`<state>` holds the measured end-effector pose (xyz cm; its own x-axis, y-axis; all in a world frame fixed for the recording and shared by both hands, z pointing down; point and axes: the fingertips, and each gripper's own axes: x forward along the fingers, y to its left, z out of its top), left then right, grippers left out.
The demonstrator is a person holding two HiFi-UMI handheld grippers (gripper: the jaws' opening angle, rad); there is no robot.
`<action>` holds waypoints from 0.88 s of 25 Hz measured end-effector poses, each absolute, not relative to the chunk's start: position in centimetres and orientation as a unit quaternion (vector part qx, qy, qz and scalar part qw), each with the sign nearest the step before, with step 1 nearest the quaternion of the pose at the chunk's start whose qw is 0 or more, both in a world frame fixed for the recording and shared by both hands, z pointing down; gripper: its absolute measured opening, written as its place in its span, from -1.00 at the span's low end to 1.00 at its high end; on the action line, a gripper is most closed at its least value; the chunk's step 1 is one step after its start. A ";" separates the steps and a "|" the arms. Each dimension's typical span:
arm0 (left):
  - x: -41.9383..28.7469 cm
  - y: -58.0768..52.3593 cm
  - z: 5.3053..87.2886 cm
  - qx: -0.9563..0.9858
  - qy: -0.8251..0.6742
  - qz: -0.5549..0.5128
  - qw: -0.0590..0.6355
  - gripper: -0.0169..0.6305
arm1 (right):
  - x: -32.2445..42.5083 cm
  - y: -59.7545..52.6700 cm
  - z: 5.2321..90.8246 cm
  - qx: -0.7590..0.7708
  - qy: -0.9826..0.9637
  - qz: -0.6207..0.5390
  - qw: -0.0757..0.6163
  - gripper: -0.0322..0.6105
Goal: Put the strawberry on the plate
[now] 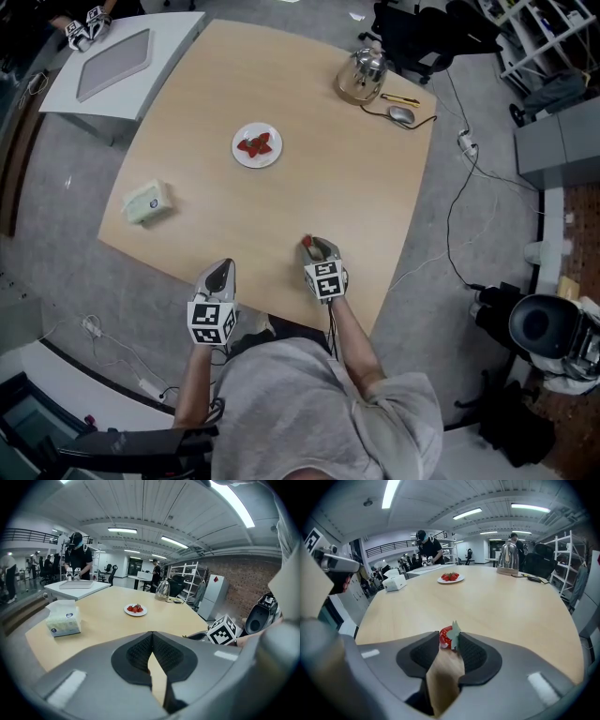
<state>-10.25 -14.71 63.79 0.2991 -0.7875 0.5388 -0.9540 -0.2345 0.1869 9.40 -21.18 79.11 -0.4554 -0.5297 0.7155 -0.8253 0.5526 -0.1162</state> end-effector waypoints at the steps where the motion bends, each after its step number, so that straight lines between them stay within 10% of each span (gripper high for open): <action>1: -10.2 -14.7 63.8 0.766 -0.569 0.168 0.246 -0.89 | 9.4 -21.3 79.0 0.412 -0.822 0.231 0.317 -0.46; 22: -14.1 -11.6 63.4 0.711 -0.640 0.135 0.257 -0.89 | 2.1 -27.5 68.8 0.356 -0.888 0.146 0.253 -0.47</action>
